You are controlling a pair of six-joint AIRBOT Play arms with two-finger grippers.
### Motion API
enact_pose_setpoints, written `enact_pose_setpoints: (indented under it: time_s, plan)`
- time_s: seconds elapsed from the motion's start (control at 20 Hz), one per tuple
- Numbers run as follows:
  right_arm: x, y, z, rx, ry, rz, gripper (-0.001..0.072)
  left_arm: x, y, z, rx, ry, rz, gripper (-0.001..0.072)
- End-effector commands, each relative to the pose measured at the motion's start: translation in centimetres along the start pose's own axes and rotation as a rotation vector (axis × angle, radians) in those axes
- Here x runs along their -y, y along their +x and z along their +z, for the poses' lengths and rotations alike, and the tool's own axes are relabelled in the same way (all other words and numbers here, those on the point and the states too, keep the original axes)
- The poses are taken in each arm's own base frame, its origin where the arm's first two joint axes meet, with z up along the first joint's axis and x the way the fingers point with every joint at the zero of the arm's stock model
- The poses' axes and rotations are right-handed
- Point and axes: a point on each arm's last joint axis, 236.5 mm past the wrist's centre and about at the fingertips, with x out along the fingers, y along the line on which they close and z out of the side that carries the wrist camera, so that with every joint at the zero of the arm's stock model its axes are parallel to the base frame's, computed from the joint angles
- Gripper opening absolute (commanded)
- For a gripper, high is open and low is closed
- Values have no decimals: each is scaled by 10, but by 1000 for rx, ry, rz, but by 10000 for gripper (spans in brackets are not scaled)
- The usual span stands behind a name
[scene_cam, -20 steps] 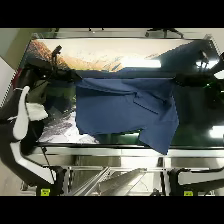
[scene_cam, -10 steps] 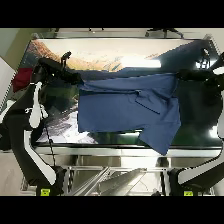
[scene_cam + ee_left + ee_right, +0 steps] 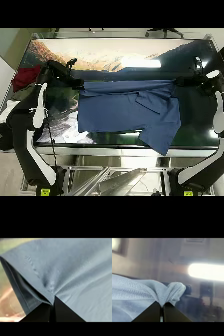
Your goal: Fold the shirts.
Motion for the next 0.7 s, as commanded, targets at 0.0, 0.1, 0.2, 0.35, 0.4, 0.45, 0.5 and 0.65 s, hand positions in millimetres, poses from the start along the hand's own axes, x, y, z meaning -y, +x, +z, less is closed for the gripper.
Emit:
enact_pose_setpoints:
  time_s: [0.0,0.1,0.2,0.35,0.4,0.45,0.5,0.65]
  plan:
    - [1,4,-4,-14,-10,-7,22,-3,8,-5,-10,-13,4,12]
    - [-4,6,-5,-22,-17,0,23,4,5,1,3,4,2,15]
    - [-13,6,-9,-45,-15,21,143,8,-3,3,-1,17,-3,353]
    - [-21,-9,-12,-76,39,41,274,14,-24,5,-16,5,-6,693]
    - [-23,-21,-12,-88,44,39,273,16,-33,2,-38,-5,-11,693]
    - [-25,-34,-14,-107,46,34,273,16,-40,-6,-72,-25,-21,693]
    - [-28,-48,-19,-135,51,38,273,15,-47,-21,-130,-64,-36,693]
    - [-31,-88,-41,-201,111,69,273,24,-47,-85,-319,-147,-86,692]
